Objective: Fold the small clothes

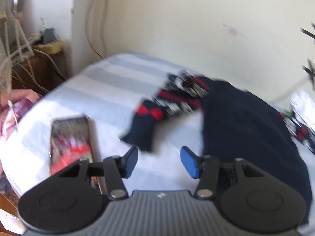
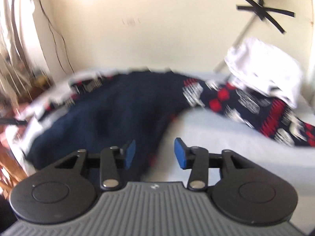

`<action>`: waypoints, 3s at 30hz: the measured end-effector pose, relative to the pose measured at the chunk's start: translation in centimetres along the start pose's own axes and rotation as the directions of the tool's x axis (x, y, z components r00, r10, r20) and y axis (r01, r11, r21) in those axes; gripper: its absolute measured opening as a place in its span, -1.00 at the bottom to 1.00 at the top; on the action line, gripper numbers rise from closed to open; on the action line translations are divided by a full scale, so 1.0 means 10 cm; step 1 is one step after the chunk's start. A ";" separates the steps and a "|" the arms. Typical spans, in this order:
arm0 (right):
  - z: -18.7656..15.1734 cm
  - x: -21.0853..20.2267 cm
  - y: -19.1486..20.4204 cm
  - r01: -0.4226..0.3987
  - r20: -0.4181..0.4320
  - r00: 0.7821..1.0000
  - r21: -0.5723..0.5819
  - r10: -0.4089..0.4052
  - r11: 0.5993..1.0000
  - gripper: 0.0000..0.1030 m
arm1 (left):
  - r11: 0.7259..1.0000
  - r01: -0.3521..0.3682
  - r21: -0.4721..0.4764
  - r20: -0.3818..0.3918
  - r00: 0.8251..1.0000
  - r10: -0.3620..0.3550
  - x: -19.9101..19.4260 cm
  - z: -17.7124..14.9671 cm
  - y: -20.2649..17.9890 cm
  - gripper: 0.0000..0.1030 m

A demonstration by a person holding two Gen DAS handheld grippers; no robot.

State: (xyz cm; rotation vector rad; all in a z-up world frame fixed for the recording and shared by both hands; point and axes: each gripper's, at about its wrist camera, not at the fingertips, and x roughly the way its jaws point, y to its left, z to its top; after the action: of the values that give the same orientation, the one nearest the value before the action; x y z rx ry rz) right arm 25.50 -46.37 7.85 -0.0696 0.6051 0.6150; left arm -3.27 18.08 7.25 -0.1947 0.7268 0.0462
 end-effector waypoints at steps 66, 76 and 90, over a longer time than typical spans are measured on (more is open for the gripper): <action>1.43 2.71 -0.26 0.089 -0.212 0.975 0.115 -0.063 0.989 -0.76 | 0.997 -0.021 0.076 0.039 0.999 0.018 2.39 1.07 -1.47 -0.66; 0.99 1.31 -0.55 -0.025 0.274 0.961 0.229 -0.039 0.973 -0.59 | 0.995 -0.050 -0.083 0.052 0.997 0.054 2.38 1.19 -1.16 -0.76; 0.74 1.45 -0.06 0.014 0.137 0.989 0.237 -0.047 0.971 -0.25 | 0.995 -0.064 -0.078 0.045 0.997 0.067 2.36 1.17 -1.20 -0.60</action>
State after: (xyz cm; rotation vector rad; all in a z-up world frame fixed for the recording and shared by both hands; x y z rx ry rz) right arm 39.13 -37.57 5.89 0.1863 0.5346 0.5098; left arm 23.39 8.01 2.03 -0.2423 0.6848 0.1408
